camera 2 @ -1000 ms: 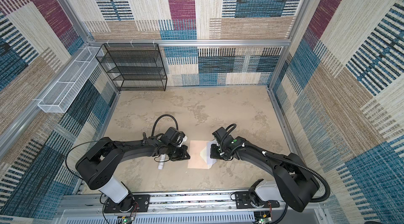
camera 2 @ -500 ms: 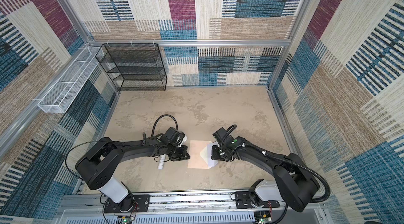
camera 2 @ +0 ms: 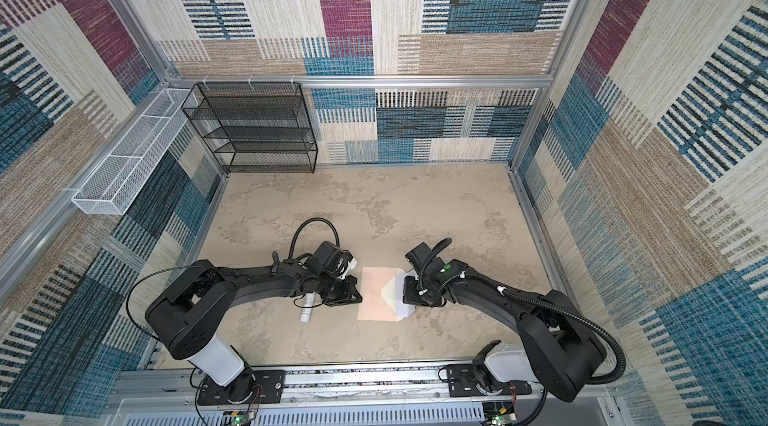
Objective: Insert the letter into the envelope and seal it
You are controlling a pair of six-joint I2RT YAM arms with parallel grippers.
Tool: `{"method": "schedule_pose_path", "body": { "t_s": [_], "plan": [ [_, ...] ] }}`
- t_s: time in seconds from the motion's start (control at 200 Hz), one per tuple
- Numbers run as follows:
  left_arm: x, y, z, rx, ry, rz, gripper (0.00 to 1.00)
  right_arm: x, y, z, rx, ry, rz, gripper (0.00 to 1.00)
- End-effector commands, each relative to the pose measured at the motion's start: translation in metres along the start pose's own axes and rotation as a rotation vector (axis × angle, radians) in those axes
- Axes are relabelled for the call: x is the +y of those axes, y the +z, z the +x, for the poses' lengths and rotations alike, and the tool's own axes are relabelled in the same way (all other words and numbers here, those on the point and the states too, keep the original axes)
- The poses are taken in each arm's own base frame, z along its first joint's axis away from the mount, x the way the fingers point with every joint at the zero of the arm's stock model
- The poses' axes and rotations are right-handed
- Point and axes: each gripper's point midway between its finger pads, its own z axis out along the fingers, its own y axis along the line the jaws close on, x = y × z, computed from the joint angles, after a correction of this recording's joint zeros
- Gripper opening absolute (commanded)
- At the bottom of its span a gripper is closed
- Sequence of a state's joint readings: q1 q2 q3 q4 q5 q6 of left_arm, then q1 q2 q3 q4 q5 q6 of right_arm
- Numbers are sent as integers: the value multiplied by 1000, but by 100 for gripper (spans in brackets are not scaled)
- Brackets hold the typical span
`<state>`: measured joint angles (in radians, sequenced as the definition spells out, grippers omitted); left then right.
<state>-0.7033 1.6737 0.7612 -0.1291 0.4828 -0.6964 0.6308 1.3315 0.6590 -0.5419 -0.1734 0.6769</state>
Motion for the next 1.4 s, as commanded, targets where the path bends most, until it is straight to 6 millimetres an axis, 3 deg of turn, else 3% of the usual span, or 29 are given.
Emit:
{"method": "schedule_pose_path", "body": {
  "t_s": [0.0,0.566,0.902,1.397],
  "plan": [
    [35,1,19,54,-36,-151,3,3,3,-4,-13,10,-9,1],
    [34,2,19,54,-30,-141,4,16,6,-8,-10,11,-67,1],
    [33,3,19,55,-32,-139,4,13,7,-5,6,9,-53,0],
    [31,3,18,56,-28,-131,5,32,11,-9,6,7,-153,2]
  ]
}}
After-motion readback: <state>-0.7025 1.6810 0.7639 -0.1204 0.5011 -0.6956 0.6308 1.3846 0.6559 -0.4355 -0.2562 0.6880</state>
